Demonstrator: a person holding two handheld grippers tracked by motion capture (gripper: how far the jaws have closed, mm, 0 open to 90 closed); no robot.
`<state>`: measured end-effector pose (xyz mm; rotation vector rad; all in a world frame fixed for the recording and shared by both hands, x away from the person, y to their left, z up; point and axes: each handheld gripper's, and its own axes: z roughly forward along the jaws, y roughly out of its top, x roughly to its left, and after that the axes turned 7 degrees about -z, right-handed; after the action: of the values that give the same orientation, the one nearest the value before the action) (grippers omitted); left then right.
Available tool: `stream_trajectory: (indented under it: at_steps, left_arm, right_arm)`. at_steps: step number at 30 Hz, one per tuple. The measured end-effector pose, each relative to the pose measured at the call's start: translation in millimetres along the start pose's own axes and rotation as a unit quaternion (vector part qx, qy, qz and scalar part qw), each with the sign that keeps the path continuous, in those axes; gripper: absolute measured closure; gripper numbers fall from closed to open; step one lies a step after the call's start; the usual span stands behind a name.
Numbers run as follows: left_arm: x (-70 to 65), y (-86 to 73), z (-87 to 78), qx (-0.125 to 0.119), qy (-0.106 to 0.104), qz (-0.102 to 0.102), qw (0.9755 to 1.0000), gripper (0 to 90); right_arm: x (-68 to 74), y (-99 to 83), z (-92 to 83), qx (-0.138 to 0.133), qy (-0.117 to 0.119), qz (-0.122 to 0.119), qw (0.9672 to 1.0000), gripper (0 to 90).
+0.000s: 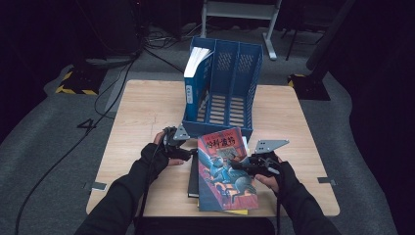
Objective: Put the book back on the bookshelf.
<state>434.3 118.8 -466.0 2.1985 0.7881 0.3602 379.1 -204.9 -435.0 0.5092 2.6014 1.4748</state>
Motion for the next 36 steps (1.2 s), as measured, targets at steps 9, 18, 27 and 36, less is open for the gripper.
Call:
stream_trajectory:
  at_steps: [9, 18, 27, 36]
  left_arm:
    - [-6.5, 4.2, -5.9, -0.010, -0.023, 0.033, 0.9991, 51.2]
    - [-6.7, 10.9, -26.7, -0.059, -0.079, 0.043, 0.9942, 78.4]
    - [-6.8, 22.1, -44.8, -0.096, -0.119, 0.016, 0.9881, 89.1]
    - [-9.4, 44.1, -52.4, -0.128, -0.135, 0.003, 0.9825, 90.0]
  right_arm:
    - [4.5, 3.4, -5.5, -0.023, 0.005, -0.014, 0.9996, 79.0]
    - [11.8, 10.3, -18.1, -0.058, 0.014, -0.038, 0.9975, 79.1]
    - [18.3, 19.5, -33.7, -0.081, 0.007, -0.069, 0.9943, 78.8]
    - [18.4, 23.3, -44.2, -0.090, 0.005, -0.086, 0.9922, 76.0]
